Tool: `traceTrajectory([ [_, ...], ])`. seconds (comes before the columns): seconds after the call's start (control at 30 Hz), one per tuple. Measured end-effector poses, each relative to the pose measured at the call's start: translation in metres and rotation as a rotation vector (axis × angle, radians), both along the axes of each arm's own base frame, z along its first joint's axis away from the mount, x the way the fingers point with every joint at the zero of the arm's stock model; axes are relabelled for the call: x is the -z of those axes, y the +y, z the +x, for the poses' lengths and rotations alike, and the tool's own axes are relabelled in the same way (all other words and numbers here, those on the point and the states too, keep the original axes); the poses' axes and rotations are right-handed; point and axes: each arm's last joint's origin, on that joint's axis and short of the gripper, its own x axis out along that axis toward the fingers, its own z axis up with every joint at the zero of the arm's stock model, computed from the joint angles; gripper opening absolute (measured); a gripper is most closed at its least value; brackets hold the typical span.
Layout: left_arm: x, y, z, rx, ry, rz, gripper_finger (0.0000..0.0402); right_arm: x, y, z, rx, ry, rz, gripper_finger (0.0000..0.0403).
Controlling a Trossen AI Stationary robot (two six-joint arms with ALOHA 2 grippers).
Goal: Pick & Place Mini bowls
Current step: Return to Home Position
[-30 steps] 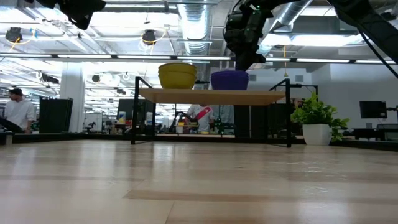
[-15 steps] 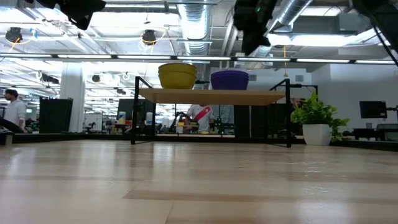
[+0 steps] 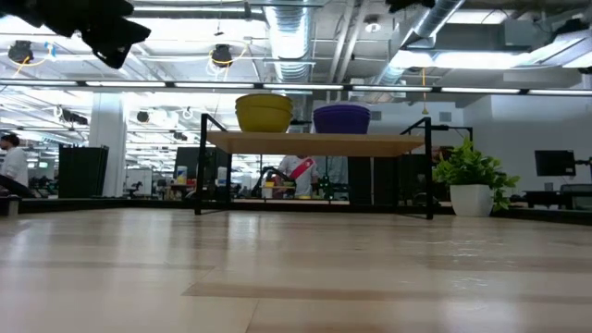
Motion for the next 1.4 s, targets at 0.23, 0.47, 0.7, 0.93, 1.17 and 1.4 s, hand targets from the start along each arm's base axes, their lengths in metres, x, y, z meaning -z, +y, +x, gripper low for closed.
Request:
traceTrajectory([
  [0.23,0.002,0.006,-0.012,0.003,-0.084,0.028,0.0181,0.000,0.037,-0.011,0.019,-0.046,-0.066,0.0107],
  [0.47,0.001,0.008,-0.018,0.003,-0.110,0.054,0.0181,0.063,0.070,-0.028,0.058,-0.148,-0.030,0.0107],
  [0.7,0.001,0.008,-0.018,0.003,-0.110,0.048,0.0181,0.131,0.099,-0.063,0.063,-0.243,0.053,0.0107],
  [0.93,0.001,0.008,-0.018,0.003,-0.109,0.045,0.0181,0.164,0.120,-0.093,-0.014,-0.299,0.069,0.0107],
  [1.17,0.001,0.008,-0.018,0.003,-0.110,0.045,0.0181,0.179,0.130,-0.119,-0.008,-0.398,0.114,0.0107],
  [1.4,0.000,0.008,-0.018,0.003,-0.110,0.044,0.0181,0.199,0.136,-0.137,0.010,-0.495,0.190,0.0107],
])
